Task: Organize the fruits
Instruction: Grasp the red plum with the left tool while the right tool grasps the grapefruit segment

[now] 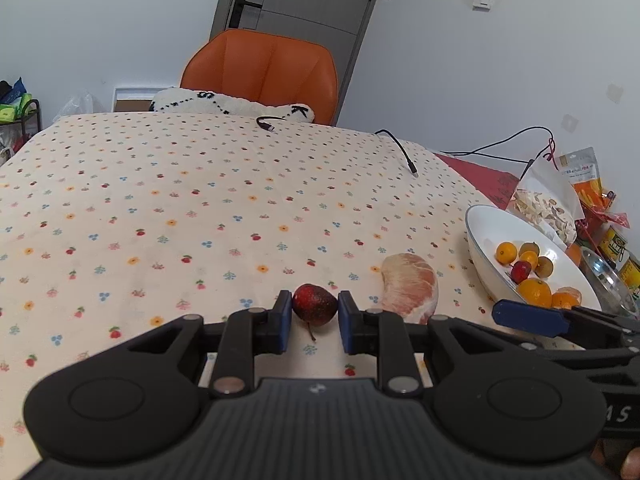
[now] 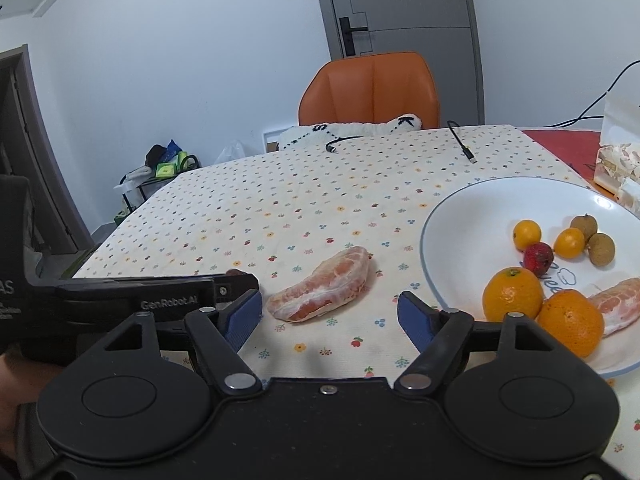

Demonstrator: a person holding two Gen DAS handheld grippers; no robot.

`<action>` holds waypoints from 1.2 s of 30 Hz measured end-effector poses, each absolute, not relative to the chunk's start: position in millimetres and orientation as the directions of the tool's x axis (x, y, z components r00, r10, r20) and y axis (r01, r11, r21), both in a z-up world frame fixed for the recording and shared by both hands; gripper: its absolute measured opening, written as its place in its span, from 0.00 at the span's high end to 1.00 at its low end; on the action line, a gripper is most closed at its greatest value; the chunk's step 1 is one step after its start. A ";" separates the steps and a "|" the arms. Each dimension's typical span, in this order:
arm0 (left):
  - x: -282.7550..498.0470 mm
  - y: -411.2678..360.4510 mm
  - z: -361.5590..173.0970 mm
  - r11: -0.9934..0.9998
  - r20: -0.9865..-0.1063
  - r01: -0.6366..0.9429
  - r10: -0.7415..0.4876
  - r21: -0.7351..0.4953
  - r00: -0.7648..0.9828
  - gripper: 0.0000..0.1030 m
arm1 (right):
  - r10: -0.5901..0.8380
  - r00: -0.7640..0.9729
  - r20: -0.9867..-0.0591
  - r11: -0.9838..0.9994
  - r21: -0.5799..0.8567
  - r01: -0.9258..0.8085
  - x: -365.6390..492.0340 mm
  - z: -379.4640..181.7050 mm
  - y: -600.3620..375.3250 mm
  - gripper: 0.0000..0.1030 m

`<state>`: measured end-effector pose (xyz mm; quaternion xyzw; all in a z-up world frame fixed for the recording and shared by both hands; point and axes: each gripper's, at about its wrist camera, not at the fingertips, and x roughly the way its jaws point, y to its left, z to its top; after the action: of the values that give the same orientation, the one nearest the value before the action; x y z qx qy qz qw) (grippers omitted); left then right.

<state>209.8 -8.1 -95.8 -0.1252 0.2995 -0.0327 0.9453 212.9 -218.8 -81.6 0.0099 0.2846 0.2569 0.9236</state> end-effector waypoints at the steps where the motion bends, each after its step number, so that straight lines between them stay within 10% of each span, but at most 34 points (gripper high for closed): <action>1: 208.4 -6.6 -95.3 0.967 -0.558 -0.016 -0.134 -0.256 0.819 0.78 | 0.481 0.704 -0.523 0.867 0.163 -0.472 213.0 -82.3 -217.3 0.27; 28: 186.4 25.4 -93.1 0.956 -0.548 -0.078 -0.094 -0.282 0.831 0.78 | 0.456 0.676 -0.580 0.855 0.075 -0.512 231.0 -98.2 -173.3 0.18; 36: 184.4 28.6 -92.4 0.954 -0.548 -0.089 -0.086 -0.285 0.832 0.78 | 0.399 0.702 -0.590 0.870 0.003 -0.493 235.7 -102.2 -163.0 0.38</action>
<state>184.4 28.6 -92.4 -0.1510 0.2900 0.0007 0.9450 235.7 -163.0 -102.2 -0.0778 0.3003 0.2426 0.9192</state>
